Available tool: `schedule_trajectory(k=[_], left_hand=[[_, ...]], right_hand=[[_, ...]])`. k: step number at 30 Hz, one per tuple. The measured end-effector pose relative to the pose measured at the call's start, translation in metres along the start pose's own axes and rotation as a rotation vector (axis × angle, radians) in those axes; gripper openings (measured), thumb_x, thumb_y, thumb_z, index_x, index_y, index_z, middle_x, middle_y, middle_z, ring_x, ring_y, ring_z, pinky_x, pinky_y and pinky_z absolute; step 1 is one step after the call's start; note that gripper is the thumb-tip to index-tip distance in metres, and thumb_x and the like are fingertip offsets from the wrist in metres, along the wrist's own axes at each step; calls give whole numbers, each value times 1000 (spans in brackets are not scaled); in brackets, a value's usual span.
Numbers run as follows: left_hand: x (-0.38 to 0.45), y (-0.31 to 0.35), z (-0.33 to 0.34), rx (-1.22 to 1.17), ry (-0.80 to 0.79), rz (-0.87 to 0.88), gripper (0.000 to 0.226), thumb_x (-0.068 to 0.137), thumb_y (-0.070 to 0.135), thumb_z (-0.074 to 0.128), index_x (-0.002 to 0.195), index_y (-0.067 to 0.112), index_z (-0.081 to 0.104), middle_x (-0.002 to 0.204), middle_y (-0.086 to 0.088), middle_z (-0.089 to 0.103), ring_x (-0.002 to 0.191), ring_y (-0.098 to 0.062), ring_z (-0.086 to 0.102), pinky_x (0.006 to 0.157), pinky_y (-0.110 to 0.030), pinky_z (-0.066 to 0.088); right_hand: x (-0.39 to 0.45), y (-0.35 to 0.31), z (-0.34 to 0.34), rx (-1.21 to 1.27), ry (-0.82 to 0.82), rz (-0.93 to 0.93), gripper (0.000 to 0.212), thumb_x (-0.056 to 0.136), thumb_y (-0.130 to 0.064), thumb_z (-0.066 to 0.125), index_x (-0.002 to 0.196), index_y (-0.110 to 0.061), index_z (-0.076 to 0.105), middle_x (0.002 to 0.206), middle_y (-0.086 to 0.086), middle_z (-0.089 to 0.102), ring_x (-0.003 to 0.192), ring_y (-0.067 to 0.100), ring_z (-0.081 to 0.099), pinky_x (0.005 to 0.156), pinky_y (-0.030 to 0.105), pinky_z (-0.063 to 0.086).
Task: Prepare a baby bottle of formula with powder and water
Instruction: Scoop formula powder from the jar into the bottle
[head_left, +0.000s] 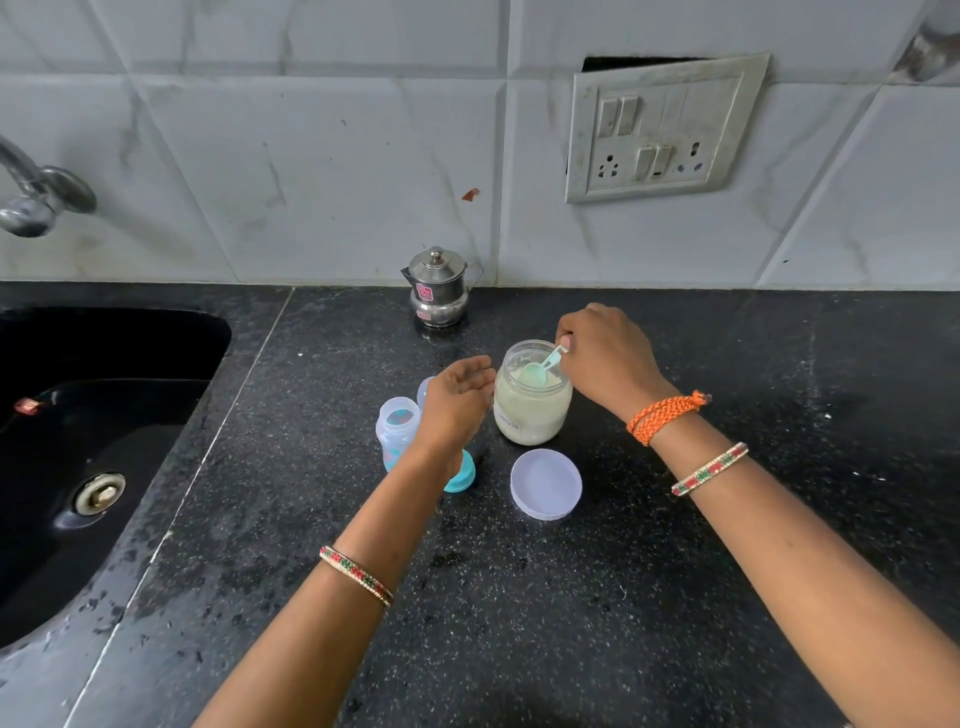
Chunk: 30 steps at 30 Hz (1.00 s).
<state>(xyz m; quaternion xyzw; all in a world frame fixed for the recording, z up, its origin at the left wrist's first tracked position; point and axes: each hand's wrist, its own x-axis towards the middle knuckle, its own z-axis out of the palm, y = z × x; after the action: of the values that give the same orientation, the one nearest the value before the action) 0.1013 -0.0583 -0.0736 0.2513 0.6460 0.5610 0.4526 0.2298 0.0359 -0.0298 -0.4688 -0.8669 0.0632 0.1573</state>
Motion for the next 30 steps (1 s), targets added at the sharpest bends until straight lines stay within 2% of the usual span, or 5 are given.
schedule_trajectory(k=[5,16,19,24,30], left_hand=[[-3,1,2,24,8,59,45,89,-13,44,130,4,51,131,-11,57,116,-16,55,101,-31,46],[-2,-7,-1,40,-22,63,44,89,-13,46,127,7,54,130,-9,59,121,-20,55,93,-28,50],[-2,-8,0,38,-20,66,44,88,-13,46,127,7,54,130,-9,59,121,-20,55,94,-29,49],[-4,-9,0,52,-29,84,42,88,-14,46,126,4,54,128,-11,60,119,-21,56,86,-24,50],[-4,-7,0,49,-31,68,41,89,-11,47,126,5,55,127,-11,61,117,-21,57,84,-24,51]], right_hand=[[-2,7,5,-8,43,0,18,90,-10,53,99,-12,69,97,9,58,87,22,53,68,32,44],[-6,14,16,-35,85,-2,16,88,-10,57,100,-11,66,95,10,56,86,23,52,68,33,42],[-3,10,14,-58,55,-42,18,87,-9,56,101,-13,67,97,10,57,89,25,53,73,36,43],[-1,-5,20,-123,-79,-105,20,85,-9,53,95,-18,68,96,6,59,94,27,54,84,40,33],[2,-6,22,-35,-132,-69,20,91,-13,48,87,-21,67,95,2,66,91,23,56,78,38,23]])
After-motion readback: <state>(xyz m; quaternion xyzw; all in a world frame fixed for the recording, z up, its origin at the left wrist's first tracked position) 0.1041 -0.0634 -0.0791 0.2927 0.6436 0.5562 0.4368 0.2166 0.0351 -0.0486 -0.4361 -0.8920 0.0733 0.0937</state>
